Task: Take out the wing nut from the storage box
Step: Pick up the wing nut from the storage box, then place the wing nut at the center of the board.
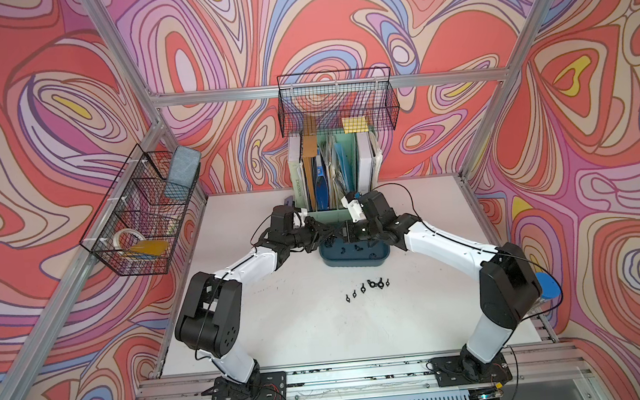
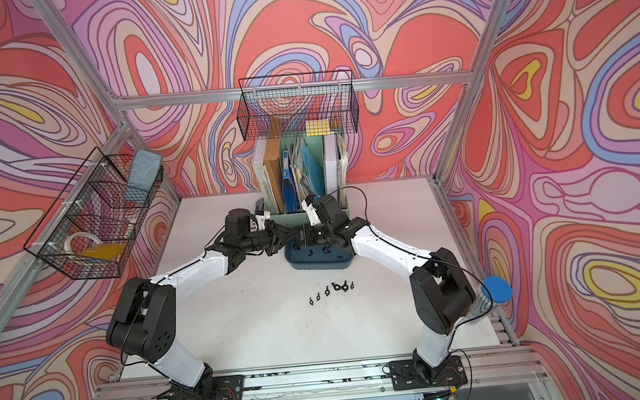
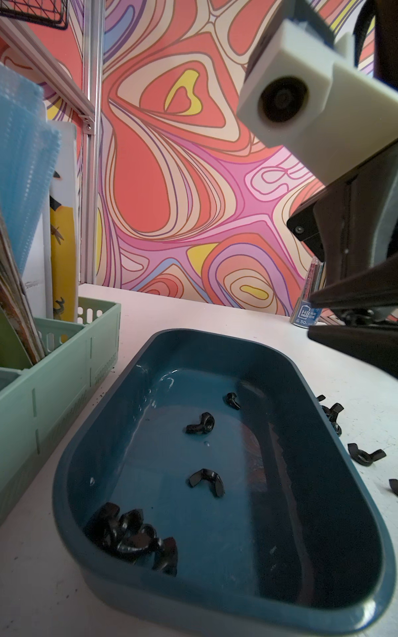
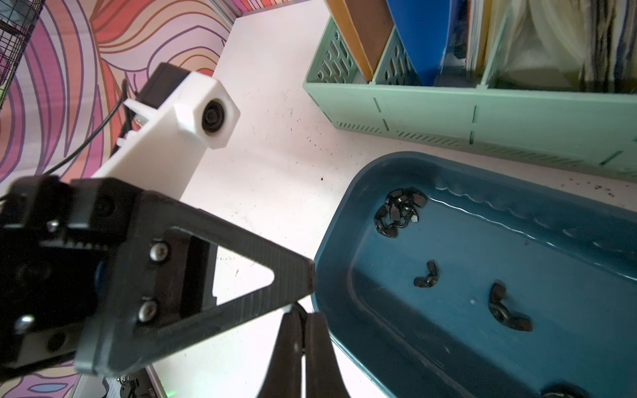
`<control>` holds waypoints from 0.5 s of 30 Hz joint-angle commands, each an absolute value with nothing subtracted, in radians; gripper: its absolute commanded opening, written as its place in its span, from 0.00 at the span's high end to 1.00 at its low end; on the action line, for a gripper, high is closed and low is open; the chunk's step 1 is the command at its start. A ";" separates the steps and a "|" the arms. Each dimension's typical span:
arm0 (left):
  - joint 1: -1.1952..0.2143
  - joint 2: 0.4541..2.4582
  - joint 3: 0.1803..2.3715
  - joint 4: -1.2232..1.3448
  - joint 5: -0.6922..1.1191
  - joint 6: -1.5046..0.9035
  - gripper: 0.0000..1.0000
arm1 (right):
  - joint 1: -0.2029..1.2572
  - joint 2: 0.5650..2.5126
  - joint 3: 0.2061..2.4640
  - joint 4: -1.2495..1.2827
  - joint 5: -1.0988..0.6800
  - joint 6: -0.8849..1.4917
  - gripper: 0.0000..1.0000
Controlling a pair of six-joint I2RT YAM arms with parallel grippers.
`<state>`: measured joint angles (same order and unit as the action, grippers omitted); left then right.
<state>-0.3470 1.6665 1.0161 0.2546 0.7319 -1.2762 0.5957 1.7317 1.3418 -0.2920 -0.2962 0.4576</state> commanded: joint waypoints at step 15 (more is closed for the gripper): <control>-0.344 1.652 0.993 0.279 0.755 -1.280 0.98 | 0.600 1.761 1.382 -0.278 -0.276 0.464 1.00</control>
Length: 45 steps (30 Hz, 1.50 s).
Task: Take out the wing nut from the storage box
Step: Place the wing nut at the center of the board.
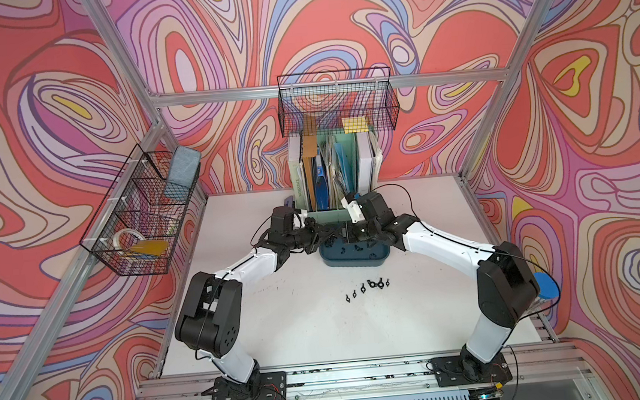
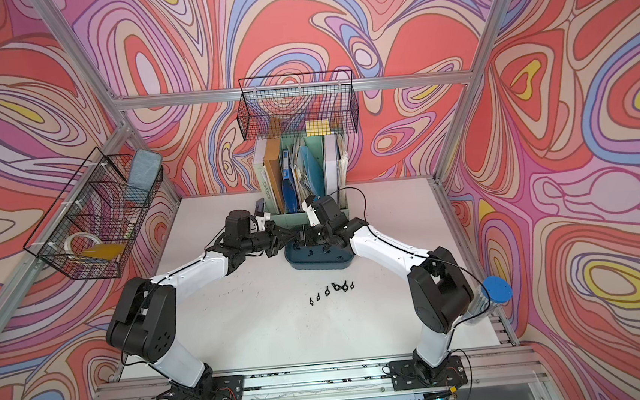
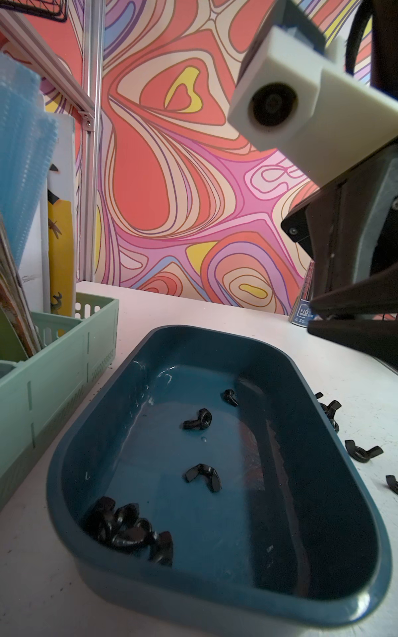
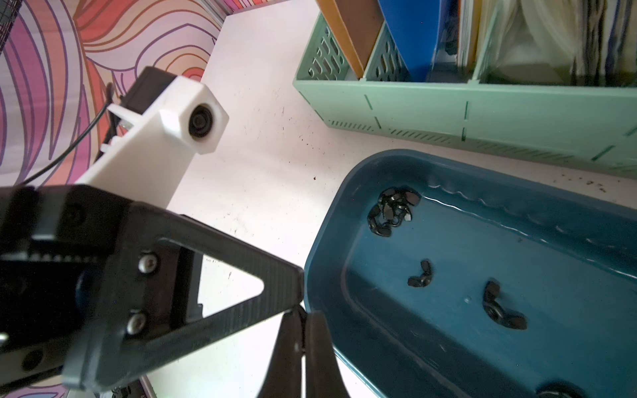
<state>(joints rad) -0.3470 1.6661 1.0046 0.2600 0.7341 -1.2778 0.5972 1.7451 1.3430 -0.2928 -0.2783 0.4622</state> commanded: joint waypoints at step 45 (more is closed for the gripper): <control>-0.746 1.524 1.031 -0.619 0.092 -0.789 1.00 | 0.598 1.365 1.025 -0.469 0.082 0.480 0.02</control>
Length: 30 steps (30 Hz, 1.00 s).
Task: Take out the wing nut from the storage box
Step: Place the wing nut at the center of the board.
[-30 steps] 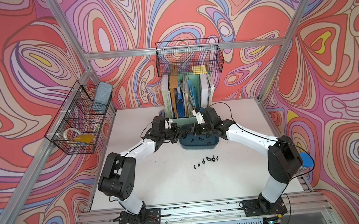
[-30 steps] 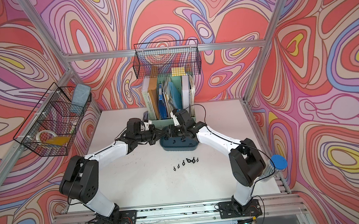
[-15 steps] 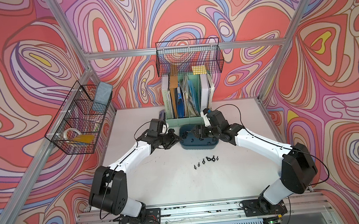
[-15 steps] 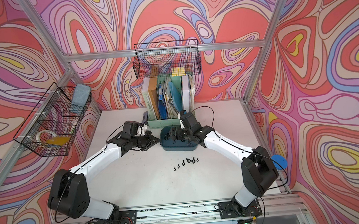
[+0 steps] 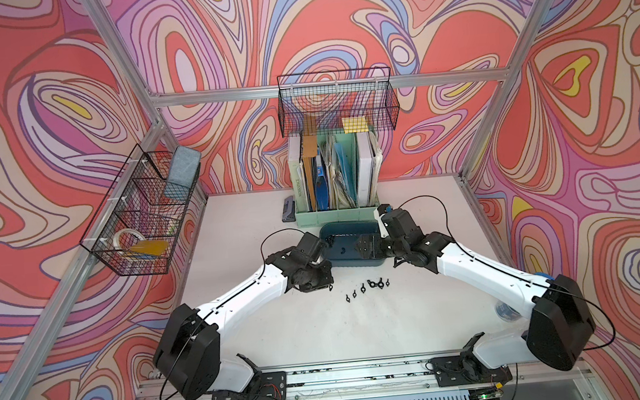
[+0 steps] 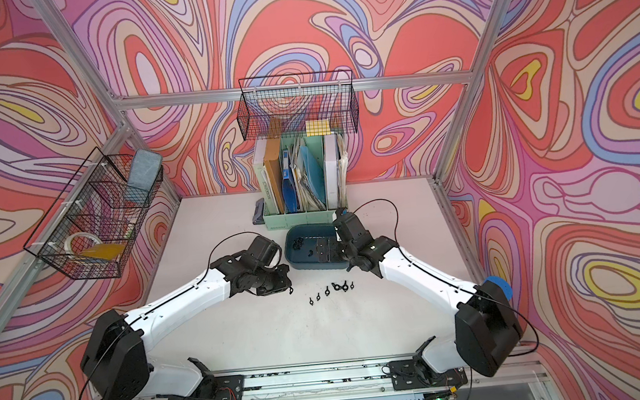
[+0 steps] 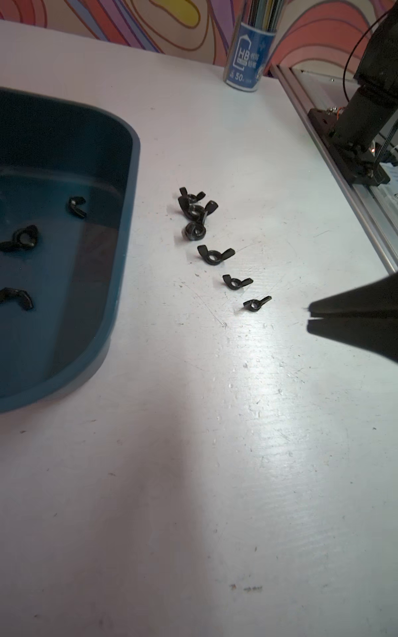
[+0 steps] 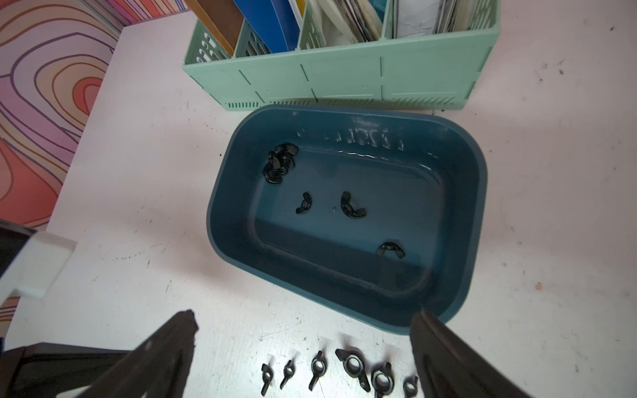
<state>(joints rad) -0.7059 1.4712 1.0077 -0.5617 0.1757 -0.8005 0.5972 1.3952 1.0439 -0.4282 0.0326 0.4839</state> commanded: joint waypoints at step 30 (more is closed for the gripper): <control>-0.807 1.859 1.227 -0.667 0.051 -0.749 0.97 | 0.597 1.327 0.999 -0.523 0.133 0.496 0.02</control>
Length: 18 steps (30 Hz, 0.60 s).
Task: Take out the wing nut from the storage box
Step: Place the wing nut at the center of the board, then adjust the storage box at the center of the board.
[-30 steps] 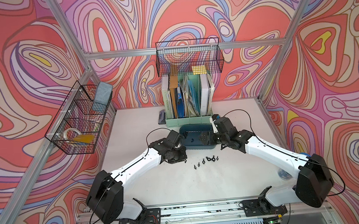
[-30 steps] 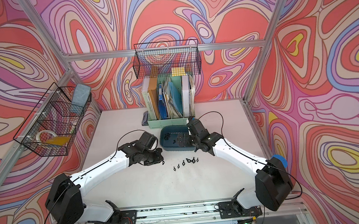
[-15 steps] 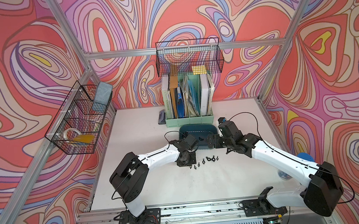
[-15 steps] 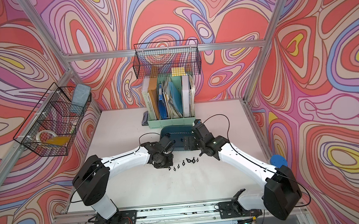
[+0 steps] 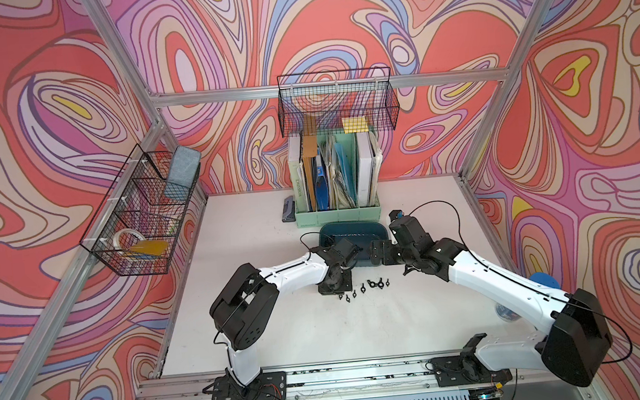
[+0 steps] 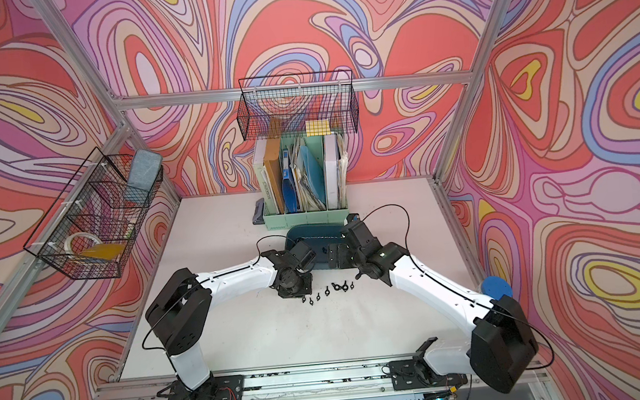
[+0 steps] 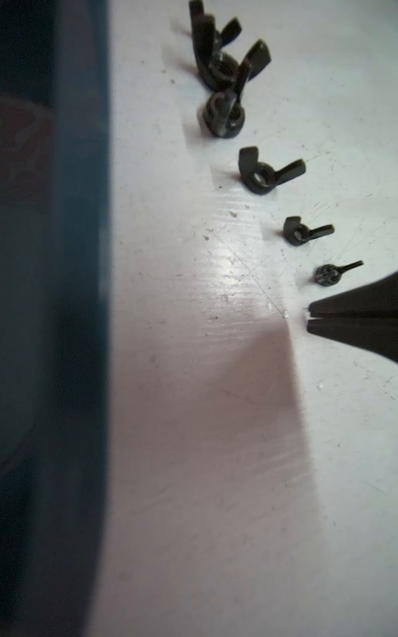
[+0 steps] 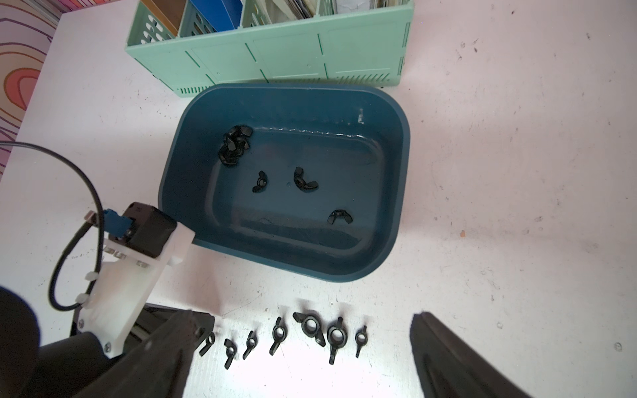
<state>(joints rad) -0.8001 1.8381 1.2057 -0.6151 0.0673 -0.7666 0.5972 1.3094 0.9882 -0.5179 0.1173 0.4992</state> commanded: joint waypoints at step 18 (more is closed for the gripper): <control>-0.805 1.845 1.284 -0.731 0.059 -0.711 0.75 | 0.598 1.408 1.060 -0.508 0.133 0.476 0.02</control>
<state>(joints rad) -0.8001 1.8599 1.2373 -0.6682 0.0746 -0.7425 0.5972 1.3876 1.0252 -0.5159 0.1169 0.4885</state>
